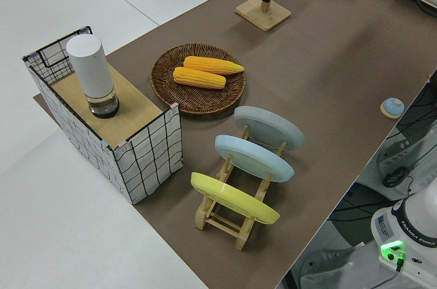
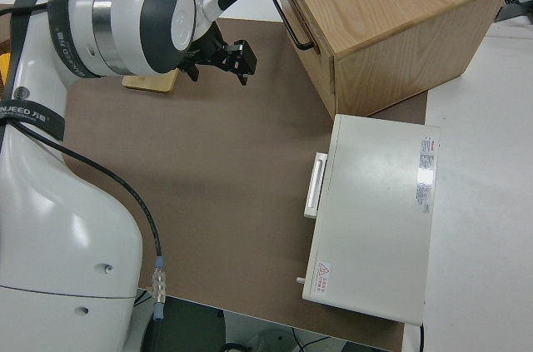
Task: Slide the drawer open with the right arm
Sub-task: 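Raise the right arm and move the right gripper toward the drawer handle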
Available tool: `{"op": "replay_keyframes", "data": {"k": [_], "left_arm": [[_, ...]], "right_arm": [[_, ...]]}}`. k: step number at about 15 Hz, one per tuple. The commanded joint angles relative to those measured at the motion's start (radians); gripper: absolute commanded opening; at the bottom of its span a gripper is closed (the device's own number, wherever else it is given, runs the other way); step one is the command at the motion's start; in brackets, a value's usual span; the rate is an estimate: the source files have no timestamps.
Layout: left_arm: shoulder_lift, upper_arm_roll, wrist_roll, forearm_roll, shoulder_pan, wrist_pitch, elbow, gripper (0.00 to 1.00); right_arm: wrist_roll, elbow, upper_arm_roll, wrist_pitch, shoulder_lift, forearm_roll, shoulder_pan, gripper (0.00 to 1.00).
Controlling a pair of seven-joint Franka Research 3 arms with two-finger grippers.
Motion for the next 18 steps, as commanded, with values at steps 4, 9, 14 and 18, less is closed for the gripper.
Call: {"op": "replay_keyframes", "data": {"k": [4, 9, 14, 18], "left_arm": [[0.011, -0.007, 0.009, 0.017, 0.005, -0.02, 0.026, 0.99], [0.011, -0.007, 0.009, 0.017, 0.005, -0.02, 0.026, 0.99], [0.011, -0.007, 0.009, 0.017, 0.005, -0.02, 0.026, 0.99], [0.011, -0.007, 0.009, 0.017, 0.005, -0.02, 0.024, 0.99]], "right_arm": [[-0.003, 0.007, 0.004, -0.008, 0.016, 0.027, -0.018, 0.983], [0.009, 0.007, 0.004, -0.017, 0.016, 0.006, -0.003, 0.981], [0.024, 0.007, 0.019, -0.02, 0.015, -0.103, 0.015, 0.981], [0.056, 0.005, 0.019, -0.02, 0.023, -0.249, 0.083, 0.981]]}}
